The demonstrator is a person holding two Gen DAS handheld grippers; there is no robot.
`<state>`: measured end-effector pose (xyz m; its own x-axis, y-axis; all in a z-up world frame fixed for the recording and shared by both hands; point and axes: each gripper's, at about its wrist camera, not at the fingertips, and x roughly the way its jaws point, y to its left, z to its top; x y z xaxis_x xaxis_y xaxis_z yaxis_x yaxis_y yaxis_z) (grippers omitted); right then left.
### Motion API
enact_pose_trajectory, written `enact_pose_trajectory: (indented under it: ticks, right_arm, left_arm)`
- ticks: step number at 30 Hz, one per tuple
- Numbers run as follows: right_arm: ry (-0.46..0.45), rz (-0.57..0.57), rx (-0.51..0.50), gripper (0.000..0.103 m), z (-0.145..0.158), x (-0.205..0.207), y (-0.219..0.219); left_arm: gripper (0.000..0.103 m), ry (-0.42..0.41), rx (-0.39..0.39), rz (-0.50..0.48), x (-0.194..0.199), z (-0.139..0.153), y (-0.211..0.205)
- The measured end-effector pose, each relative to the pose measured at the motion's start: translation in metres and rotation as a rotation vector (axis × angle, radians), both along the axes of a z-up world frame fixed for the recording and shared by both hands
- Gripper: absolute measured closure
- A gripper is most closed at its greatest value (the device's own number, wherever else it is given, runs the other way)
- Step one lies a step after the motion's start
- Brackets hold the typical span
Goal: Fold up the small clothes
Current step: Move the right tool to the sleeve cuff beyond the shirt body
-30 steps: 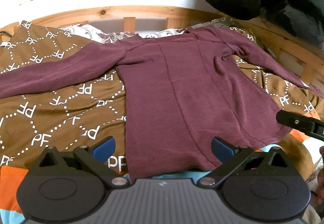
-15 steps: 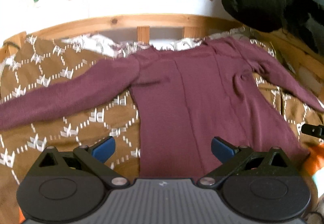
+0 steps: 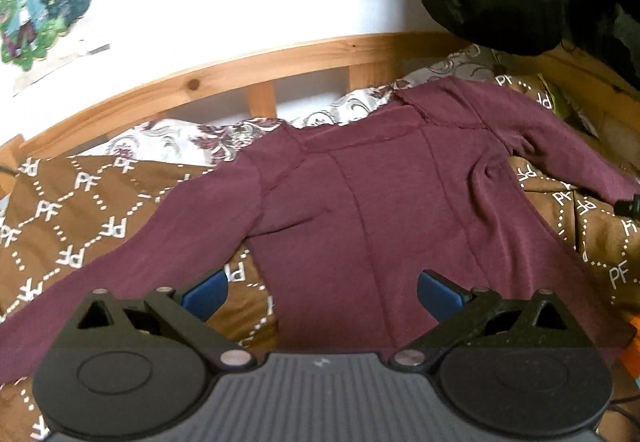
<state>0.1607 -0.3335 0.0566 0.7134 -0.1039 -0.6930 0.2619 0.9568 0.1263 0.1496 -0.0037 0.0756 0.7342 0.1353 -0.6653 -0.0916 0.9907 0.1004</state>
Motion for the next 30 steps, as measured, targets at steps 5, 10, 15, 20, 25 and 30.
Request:
enact_pose_trajectory:
  ticks: [5, 10, 15, 20, 25, 30]
  right_arm:
    - [0.013, -0.061, 0.003, 0.000, -0.014, 0.017, -0.012]
    - [0.005, -0.099, 0.013, 0.000, -0.034, 0.018, -0.025]
    - [-0.068, -0.090, 0.029, 0.000, -0.038, 0.012, -0.032]
    - [-0.133, -0.142, 0.091, 0.000, -0.040, 0.010, -0.043]
    - [-0.200, -0.183, 0.137, 0.001, -0.042, 0.010, -0.055]
    - [-0.235, -0.260, 0.165, 0.010, -0.042, 0.010, -0.071]
  left_arm:
    - [0.001, 0.027, -0.067, 0.006, 0.018, -0.031, -0.011]
    - [0.001, 0.074, -0.150, -0.011, 0.019, -0.061, -0.021]
    - [0.001, 0.109, -0.134, -0.011, 0.008, -0.084, -0.032]
    - [0.001, 0.146, -0.152, -0.027, -0.007, -0.096, -0.034]
    - [0.001, 0.150, -0.140, -0.037, -0.014, -0.096, -0.034]
    - [0.001, 0.127, -0.144, -0.026, -0.018, -0.091, -0.028]
